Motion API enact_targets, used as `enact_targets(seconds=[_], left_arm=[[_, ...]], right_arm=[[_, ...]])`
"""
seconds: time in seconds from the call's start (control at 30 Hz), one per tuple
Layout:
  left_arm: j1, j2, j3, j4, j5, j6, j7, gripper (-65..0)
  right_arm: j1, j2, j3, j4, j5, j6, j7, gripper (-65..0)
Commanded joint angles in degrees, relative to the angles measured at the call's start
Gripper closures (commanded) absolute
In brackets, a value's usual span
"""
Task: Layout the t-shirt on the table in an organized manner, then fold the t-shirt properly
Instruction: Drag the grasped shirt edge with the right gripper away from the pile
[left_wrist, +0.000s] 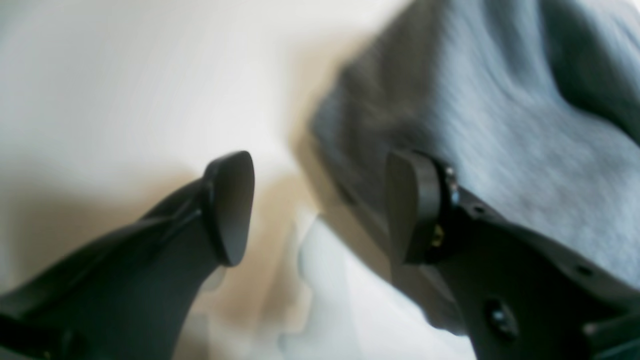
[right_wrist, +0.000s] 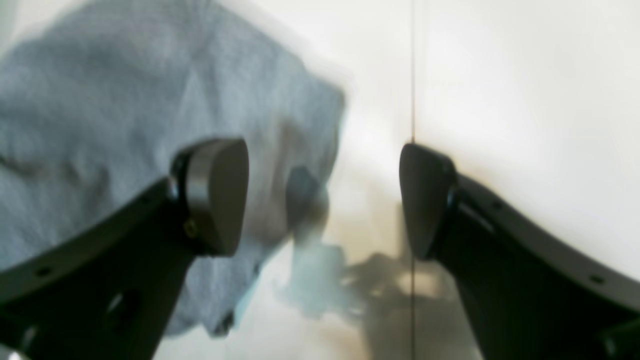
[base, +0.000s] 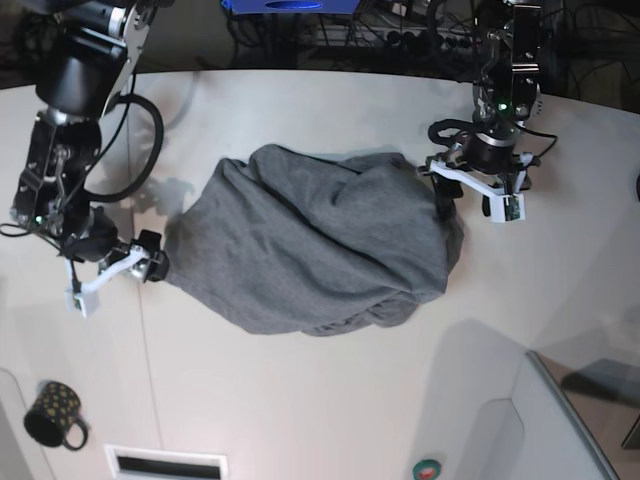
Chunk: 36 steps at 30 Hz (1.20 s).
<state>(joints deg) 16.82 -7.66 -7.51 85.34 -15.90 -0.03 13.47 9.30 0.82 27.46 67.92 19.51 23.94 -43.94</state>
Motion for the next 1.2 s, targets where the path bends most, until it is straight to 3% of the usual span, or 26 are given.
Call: enact_targets(seconds=[0.0,0.07,0.2,0.23,0.5,0.57,0.67,0.7,0.77,0.87,1.17], left_arm=[[-0.7,0.2,-0.3,-0.4,0.1,0.3,-1.1,-39.0],[-1.6,0.6,-0.3,-3.1,0.1,0.3,-1.1,-31.4],[-2.1,0.1,1.8,-7.8,0.1,0.3,-1.1,-3.9],[-2.1,0.1,2.1,-8.7,0.1,0.3,-1.1,0.0],[1.7,-1.2,-0.9,-7.1,-0.1,0.3,-1.1,0.0],[3.2,-1.4,-2.7,-4.8,-0.1,0.3,-1.1,0.0],[5.6,-1.4,-5.9,-1.4,-0.2,0.3,-1.1,0.0],[6.6,-1.4,-7.0,-0.3,-0.2,0.3,-1.1,0.0],[8.3,-1.4,-9.2,2.1,-0.3,0.3,-1.1,0.0],[10.6,-1.4,-11.3,5.9,-0.3,0.3,-1.1,0.0],[14.1,-1.4,-12.1,11.5,0.0,0.3,-1.1,0.0]], right_arm=[[2.3,1.1,0.2,-2.6,0.3,0.4,1.0,-44.6],[5.0,2.6,0.2,-8.4,0.3,0.4,3.5,-44.6],[6.3,2.7,0.1,-11.8,0.3,0.5,4.6,-44.6],[6.4,2.6,-0.6,-12.1,0.3,0.5,4.7,-44.6],[6.3,2.0,-10.5,-12.4,0.4,0.4,7.5,-42.9],[6.4,2.1,-10.5,-12.4,0.4,0.4,7.8,-31.7],[7.5,2.3,-10.4,-12.4,0.4,0.4,7.9,-3.3],[8.0,2.7,-10.4,-12.4,0.3,0.4,7.9,0.0],[9.2,3.9,-10.6,-12.4,0.3,0.3,7.9,-3.6],[12.0,5.3,-10.7,-12.1,0.2,0.3,7.9,0.0],[23.2,9.6,-10.7,-12.4,0.1,0.1,7.7,-0.6]])
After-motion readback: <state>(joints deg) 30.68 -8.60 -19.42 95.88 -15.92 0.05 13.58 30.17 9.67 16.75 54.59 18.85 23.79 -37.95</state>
